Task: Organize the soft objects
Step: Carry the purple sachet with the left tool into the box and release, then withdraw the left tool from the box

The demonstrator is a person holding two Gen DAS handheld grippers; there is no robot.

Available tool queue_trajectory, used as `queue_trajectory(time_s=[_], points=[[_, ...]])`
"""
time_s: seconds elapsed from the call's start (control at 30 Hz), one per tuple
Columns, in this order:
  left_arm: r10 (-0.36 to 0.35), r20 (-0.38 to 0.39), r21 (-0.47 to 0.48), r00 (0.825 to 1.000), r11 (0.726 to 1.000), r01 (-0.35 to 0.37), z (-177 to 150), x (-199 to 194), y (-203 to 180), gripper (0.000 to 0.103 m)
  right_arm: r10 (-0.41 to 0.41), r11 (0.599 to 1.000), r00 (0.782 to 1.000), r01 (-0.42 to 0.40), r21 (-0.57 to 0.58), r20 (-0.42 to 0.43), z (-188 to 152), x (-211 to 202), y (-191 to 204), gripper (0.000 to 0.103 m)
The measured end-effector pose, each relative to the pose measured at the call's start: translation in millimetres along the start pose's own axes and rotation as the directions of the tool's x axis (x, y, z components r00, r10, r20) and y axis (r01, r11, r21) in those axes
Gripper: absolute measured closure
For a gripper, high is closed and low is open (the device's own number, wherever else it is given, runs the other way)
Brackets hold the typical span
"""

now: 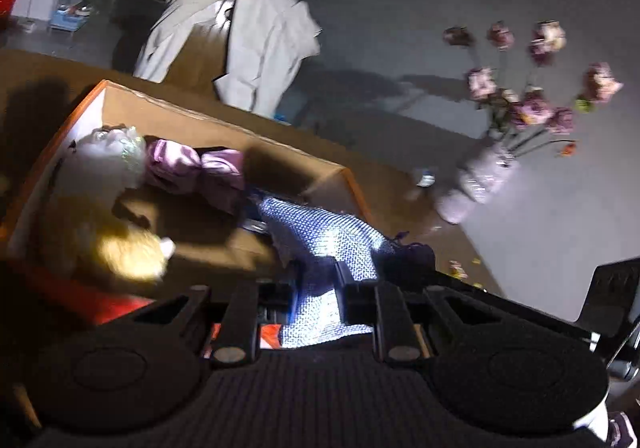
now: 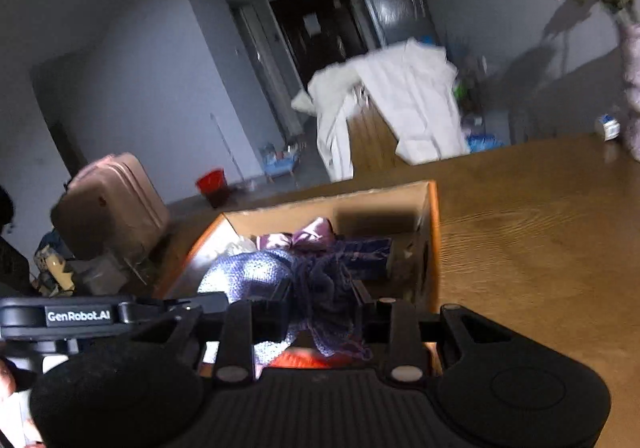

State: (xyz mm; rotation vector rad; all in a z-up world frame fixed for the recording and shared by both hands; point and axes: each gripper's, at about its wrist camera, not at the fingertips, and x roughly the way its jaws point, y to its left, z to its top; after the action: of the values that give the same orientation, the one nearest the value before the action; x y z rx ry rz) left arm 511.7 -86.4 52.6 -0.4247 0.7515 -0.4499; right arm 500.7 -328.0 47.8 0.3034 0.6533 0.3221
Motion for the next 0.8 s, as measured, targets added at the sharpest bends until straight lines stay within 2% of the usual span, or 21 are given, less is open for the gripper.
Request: queue_trajectory(time_s=[0.13, 0.23, 0.27, 0.3, 0.4, 0.47, 0.5, 0.6, 0.73, 0.8], points=[[0.076, -0.03, -0.012, 0.997, 0.997, -0.077, 14, 19, 25, 0.082, -0.004, 1.0, 0.998, 0.004, 0.004, -0.061, 2, 45, 1, 0.073], [0.147, -0.048, 0.005, 0.988, 0.989, -0.147, 19, 26, 39, 0.068, -0.028, 1.0, 0.993, 0.028, 0.0, -0.114, 0, 76, 8, 0.073], [0.155, -0.041, 0.021, 0.987, 0.988, -0.155, 20, 25, 41, 0.058, -0.037, 0.999, 0.992, 0.036, -0.014, -0.124, -1, 84, 10, 0.073], [0.165, -0.03, 0.031, 0.986, 0.986, -0.164, 21, 21, 43, 0.054, -0.049, 0.999, 0.989, 0.045, -0.029, -0.14, -5, 91, 13, 0.073], [0.17, 0.016, 0.047, 0.985, 0.984, -0.171, 22, 4, 43, 0.047, -0.023, 0.999, 0.978, 0.015, -0.042, -0.206, -13, 110, 20, 0.071], [0.167, 0.028, 0.063, 0.986, 0.984, -0.168, 23, -5, 38, 0.037, -0.026, 0.999, 0.976, 0.015, -0.052, -0.218, -17, 113, 24, 0.066], [0.169, 0.037, 0.076, 0.985, 0.982, -0.171, 22, -10, 35, 0.035, -0.033, 0.998, 0.976, 0.022, -0.056, -0.216, -17, 111, 25, 0.053], [0.178, 0.065, 0.132, 0.982, 0.974, -0.185, 21, -24, 24, 0.031, -0.058, 0.996, 0.984, 0.046, -0.077, -0.169, -12, 91, 27, 0.029], [0.21, 0.123, 0.203, 0.97, 0.951, -0.232, 16, -53, 4, 0.022, -0.091, 0.989, 0.992, 0.079, -0.124, -0.091, 0, 41, 26, 0.027], [0.2, 0.167, 0.257, 0.965, 0.936, -0.239, 10, -74, -8, 0.016, -0.103, 0.985, 0.993, 0.095, -0.145, -0.051, 5, 10, 25, 0.023]])
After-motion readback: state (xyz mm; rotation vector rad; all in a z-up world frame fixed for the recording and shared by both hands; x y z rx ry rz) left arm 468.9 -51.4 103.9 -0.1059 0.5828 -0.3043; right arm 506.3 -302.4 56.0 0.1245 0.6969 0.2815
